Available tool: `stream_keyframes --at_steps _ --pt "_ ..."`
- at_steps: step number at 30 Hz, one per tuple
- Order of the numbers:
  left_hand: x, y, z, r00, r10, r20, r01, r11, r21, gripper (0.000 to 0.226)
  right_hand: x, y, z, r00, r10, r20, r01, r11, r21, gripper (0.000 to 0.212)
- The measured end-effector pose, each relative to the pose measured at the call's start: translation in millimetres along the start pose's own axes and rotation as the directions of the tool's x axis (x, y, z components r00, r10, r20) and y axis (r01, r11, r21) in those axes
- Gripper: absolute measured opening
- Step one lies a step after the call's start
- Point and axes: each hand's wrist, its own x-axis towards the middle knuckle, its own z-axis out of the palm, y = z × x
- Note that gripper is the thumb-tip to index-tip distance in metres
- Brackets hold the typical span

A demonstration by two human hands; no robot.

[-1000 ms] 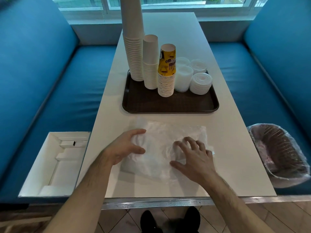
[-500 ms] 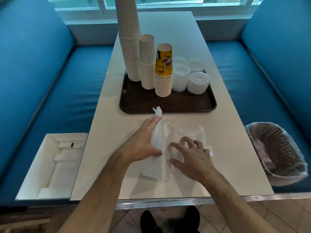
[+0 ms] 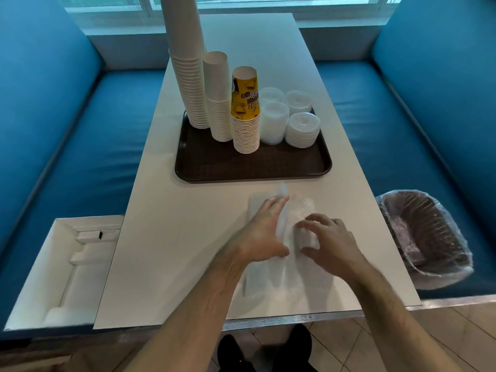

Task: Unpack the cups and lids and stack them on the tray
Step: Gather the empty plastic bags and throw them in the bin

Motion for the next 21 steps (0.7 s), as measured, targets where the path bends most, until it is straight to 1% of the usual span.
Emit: stream_keyframes --at_steps 3,6,8,11,12,13,14,15,16,17,18,19,20,21 --pt "9.8 4.5 14.7 1.0 0.001 0.017 0.0 0.998 -0.056 0.119 1.4 3.3 3.0 1.0 -0.001 -0.007 0.002 0.999 0.052 0.062" --pt "15.6 1.8 26.9 1.0 -0.006 0.025 0.01 0.986 -0.166 0.123 2.9 5.0 3.5 0.999 0.013 -0.037 -0.01 0.996 0.086 0.069" --pt "15.9 0.0 32.6 0.999 -0.026 0.032 0.034 0.96 -0.278 0.118 3.1 5.7 4.4 0.999 0.029 -0.042 -0.024 0.991 0.128 0.071" --pt "15.4 0.4 36.3 0.997 -0.071 0.04 0.081 0.906 -0.415 0.1 2.0 11.5 2.9 0.998 0.05 -0.039 -0.039 0.969 0.243 0.078" --pt "15.3 1.3 36.4 0.996 -0.081 0.046 0.093 0.891 -0.444 0.095 1.4 13.5 0.0 0.996 0.067 -0.062 -0.045 0.95 0.311 0.078" --pt "15.3 2.2 36.3 0.995 -0.088 0.053 0.102 0.882 -0.46 0.092 0.6 14.6 -3.8 0.989 0.097 -0.115 -0.047 0.926 0.375 0.074" --pt "15.6 2.5 36.3 0.994 -0.092 0.059 0.109 0.879 -0.464 0.09 -0.8 14.0 -7.3 0.972 0.128 -0.199 -0.035 0.911 0.41 0.066" --pt "15.4 3.2 36.0 0.993 -0.097 0.062 0.114 0.879 -0.462 0.09 -2.7 11.2 -10.6 0.945 0.131 -0.299 -0.001 0.917 0.398 0.058" --pt "15.5 2.6 35.9 0.993 -0.1 0.062 0.117 0.88 -0.46 0.089 -4.7 6.9 -12.2 0.92 0.09 -0.38 0.053 0.935 0.351 0.051" --pt "16.3 1.0 35.5 0.993 -0.101 0.062 0.119 0.879 -0.461 0.088 -6.4 1.8 -12.2 0.908 0.016 -0.419 0.112 0.954 0.278 0.046" --pt "17.7 -1.5 35.2 0.993 -0.097 0.063 0.115 0.879 -0.463 0.085 -8.1 -2.6 -9.9 0.912 -0.066 -0.405 0.156 0.969 0.193 0.042" --pt "17.8 -3.0 34.3 0.993 -0.093 0.067 0.113 0.88 -0.46 0.083 -9.5 -5.4 -5.4 0.931 -0.125 -0.342 0.172 0.979 0.11 0.04" --pt "17.2 -3.1 33.2 0.994 -0.091 0.064 0.11 0.883 -0.456 0.081 -9.7 -5.6 0.7 0.957 -0.138 -0.257 0.156 0.986 0.053 0.039" --pt "16.1 -3.4 31.4 0.994 -0.101 0.031 0.104 0.89 -0.443 0.077 -9.2 -3.4 7.1 0.978 -0.112 -0.176 0.118 0.993 0.025 0.038"
